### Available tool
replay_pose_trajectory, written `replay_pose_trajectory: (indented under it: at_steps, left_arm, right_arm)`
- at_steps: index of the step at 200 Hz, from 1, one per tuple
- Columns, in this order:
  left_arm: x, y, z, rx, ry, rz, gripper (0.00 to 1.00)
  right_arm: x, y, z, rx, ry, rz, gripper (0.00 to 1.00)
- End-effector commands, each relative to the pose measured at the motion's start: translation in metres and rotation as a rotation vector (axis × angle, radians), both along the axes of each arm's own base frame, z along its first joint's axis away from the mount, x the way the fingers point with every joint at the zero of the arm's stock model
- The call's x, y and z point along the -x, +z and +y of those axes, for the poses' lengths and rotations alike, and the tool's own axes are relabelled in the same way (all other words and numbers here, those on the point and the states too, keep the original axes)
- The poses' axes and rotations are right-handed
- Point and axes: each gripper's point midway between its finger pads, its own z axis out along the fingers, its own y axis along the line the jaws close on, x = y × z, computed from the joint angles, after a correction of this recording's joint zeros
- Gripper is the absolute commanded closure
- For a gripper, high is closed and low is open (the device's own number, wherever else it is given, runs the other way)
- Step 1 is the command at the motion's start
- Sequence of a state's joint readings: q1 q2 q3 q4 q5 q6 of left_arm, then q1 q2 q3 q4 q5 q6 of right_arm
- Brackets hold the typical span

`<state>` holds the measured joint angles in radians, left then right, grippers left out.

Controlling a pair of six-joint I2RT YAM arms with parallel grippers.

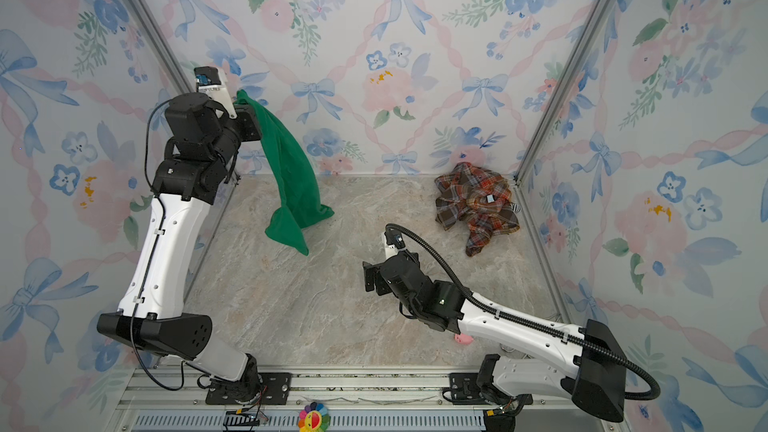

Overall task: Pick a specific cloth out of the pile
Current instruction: 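Lift the green cloth with the left gripper toward the far wall, then lower the green cloth onto the table near the far corner with the left gripper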

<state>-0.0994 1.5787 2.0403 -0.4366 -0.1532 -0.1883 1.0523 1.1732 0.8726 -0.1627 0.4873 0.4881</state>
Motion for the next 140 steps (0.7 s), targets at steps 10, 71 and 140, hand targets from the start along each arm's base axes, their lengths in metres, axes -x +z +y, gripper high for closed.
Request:
replay_pose_trajectory:
  at_steps: [10,71,140]
  left_arm:
    - [0.001,-0.005,0.029,-0.024,0.068,0.016,1.00]
    - [-0.025,-0.070,-0.013,0.056,-0.156,0.160,1.00]
    - [-0.010,-0.162,-0.011,0.020,-0.080,0.344,1.00]
  right_arm:
    - [-0.003,-0.004,-0.009,0.005,-0.035,0.000,0.03]
    - [-0.003,-0.012,0.001,0.012,-0.020,0.023,0.03]
    - [-0.002,-0.019,0.000,0.016,-0.024,0.035,0.03]
